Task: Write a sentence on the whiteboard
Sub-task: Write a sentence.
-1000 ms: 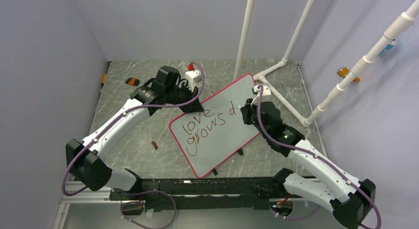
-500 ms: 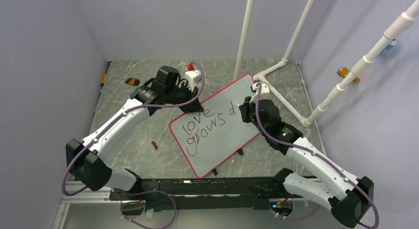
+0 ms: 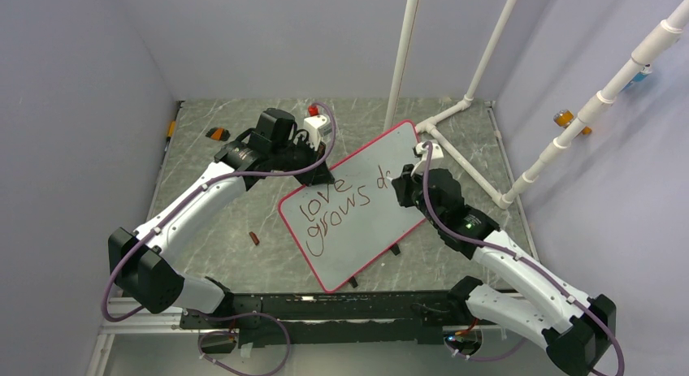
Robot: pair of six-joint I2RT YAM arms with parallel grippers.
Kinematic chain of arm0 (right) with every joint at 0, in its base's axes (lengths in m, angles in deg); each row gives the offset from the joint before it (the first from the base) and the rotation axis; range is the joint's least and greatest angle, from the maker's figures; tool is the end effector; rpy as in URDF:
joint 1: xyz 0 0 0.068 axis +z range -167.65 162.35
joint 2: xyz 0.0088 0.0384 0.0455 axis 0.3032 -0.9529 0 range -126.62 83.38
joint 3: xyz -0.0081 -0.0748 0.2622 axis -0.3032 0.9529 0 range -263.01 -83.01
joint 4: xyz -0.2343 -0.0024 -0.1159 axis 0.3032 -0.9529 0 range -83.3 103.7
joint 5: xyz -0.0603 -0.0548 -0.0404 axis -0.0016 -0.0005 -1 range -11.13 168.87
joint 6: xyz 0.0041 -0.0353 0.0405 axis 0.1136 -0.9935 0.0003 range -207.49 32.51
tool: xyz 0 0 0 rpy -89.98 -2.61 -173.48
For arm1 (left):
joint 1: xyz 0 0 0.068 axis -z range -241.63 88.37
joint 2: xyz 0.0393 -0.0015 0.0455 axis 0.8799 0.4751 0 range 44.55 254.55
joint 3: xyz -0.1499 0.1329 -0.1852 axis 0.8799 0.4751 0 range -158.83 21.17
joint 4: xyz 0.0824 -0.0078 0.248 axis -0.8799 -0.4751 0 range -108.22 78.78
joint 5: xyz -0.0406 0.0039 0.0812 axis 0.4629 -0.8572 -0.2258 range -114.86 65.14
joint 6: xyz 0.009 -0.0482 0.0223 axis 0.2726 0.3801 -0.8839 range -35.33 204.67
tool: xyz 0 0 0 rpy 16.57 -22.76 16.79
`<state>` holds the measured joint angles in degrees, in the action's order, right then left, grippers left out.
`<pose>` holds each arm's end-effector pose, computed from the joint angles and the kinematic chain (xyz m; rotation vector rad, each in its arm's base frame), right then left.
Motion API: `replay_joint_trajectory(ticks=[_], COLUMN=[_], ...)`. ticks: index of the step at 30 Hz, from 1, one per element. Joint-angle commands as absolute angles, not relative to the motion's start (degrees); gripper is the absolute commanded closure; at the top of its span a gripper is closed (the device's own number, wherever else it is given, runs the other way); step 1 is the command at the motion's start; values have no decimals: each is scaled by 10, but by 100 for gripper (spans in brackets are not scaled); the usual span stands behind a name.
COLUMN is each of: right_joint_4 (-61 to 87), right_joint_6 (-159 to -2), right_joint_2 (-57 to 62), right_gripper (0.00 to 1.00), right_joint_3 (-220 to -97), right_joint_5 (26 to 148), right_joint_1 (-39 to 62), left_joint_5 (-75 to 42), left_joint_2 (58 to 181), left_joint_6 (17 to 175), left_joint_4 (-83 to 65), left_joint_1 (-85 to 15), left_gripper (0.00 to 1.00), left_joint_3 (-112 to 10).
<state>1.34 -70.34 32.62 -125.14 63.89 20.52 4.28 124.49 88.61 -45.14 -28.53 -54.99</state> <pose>0.1673 0.1197 0.3017 -0.1812 1.9357 0.3922 0.2464 -0.1813 0.3530 0.8516 2.1231 -0.9133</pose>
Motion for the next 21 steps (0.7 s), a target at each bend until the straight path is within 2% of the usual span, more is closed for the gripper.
replay_joint_trajectory(ticks=[1, 11, 21], right_joint_4=[12, -1, 9], right_joint_6=[-691, -706, -721], right_joint_2=[332, 315, 289], right_gripper=[100, 100, 100], right_joint_3=[-1241, -1279, -1318], right_joint_5=[644, 592, 598], right_joint_1=[205, 204, 204], left_joint_5=[-41, -42, -41], left_joint_2=[1237, 1236, 1235], left_joint_6=[792, 791, 791], left_joint_4=[-427, -429, -429], left_joint_1=[-282, -282, -282], left_gripper=[100, 100, 100], left_joint_3=[-544, -544, -544])
